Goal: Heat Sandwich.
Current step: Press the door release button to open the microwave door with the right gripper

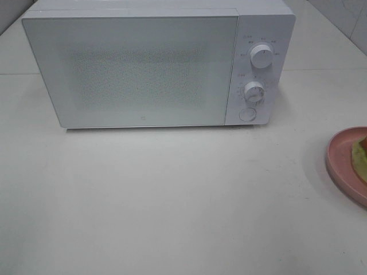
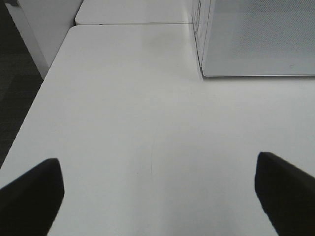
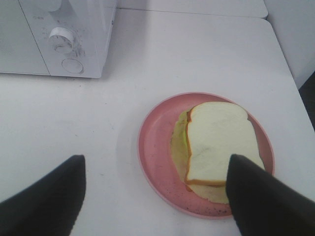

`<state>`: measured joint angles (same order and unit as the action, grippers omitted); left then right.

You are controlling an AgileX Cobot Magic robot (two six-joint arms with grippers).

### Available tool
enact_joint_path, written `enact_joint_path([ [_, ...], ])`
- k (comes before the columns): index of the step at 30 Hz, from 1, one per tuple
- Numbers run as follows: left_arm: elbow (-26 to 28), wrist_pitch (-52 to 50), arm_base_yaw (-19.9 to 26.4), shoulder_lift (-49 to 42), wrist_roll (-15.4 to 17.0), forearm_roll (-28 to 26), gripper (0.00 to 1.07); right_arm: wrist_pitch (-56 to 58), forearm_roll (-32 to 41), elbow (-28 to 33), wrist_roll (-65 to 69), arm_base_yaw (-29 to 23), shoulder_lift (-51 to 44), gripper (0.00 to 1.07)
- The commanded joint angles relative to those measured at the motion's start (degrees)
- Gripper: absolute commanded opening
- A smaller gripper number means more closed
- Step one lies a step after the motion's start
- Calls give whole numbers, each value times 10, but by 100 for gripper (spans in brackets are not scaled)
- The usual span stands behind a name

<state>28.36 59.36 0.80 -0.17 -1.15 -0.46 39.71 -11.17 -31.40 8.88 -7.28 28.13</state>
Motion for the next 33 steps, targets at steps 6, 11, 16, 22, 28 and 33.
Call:
enact_joint_path([
  [6,-1,-4,2,-15,1,-3,103,-76,-3,0,5,4,57,76],
  [11,-1,-4,2,-15,1,-3,103,-112,-4,0,5,4,95,76],
  [16,-1,-4,2,-15,1,-3,103,-154,-3,0,5,4,131,76],
  [22,-1,-4,2,-15,1,-3,103,-207,-3,0,14,4,169,76],
  [28,-1,-4,2,-15,1,-3,103,-261,-3,0,29,4,206,76],
  [33,-1,-4,2,-15,1,-3,103,-340,-6,0,37,4,254,76],
])
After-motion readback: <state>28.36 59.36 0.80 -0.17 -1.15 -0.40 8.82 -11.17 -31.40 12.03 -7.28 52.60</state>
